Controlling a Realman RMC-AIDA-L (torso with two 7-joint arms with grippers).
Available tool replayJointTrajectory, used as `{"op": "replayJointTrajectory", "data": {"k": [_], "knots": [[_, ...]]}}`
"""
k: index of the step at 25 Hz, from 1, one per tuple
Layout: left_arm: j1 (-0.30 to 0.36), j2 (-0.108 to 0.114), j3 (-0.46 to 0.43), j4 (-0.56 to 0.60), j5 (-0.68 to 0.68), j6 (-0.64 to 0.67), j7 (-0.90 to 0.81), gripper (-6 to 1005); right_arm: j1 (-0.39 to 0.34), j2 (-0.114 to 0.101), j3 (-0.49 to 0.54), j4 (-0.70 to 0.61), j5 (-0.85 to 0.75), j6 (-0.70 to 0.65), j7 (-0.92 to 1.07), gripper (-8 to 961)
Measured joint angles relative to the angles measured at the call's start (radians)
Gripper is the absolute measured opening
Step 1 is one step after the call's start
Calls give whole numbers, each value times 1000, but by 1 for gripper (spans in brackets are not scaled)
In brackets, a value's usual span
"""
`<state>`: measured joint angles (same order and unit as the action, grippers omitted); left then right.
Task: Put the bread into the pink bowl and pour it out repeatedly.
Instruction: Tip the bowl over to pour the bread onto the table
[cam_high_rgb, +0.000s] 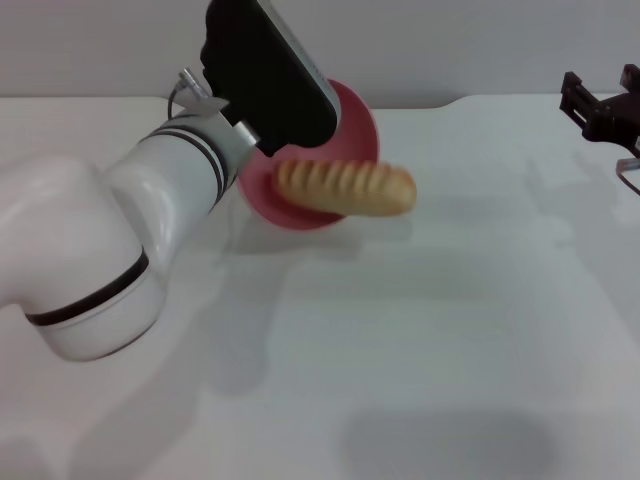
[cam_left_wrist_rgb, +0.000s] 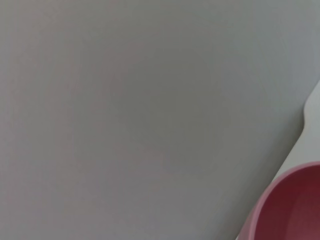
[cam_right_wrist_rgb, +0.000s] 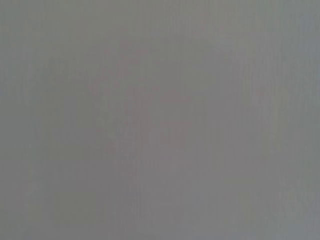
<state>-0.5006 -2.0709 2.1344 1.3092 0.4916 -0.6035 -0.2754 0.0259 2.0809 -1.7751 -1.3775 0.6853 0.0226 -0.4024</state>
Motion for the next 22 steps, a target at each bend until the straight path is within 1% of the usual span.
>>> {"op": "replayJointTrajectory", "data": {"k": [4,10,14,16,19,22], "knots": [[-2,-1,12,-42,47,46,-6,44,-2,-1,0,9,0,2,0,680],[-6,-2,19,-71,79,68,-39,44,-1,-1,0,12,1,4,4,680],[-16,-1,3,-83,82,54,-132,44,10,-3,0,-7,7,75,14,681],[-17,-1,-5,-80,87,52,-147,44,19,-5,3,-10,10,105,14,681],[-17,0,-9,-78,102,62,-148,43,24,-5,4,-7,11,114,14,685],[-18,-1,-13,-82,164,72,-173,43,25,-5,-1,-6,11,115,14,689]]}}
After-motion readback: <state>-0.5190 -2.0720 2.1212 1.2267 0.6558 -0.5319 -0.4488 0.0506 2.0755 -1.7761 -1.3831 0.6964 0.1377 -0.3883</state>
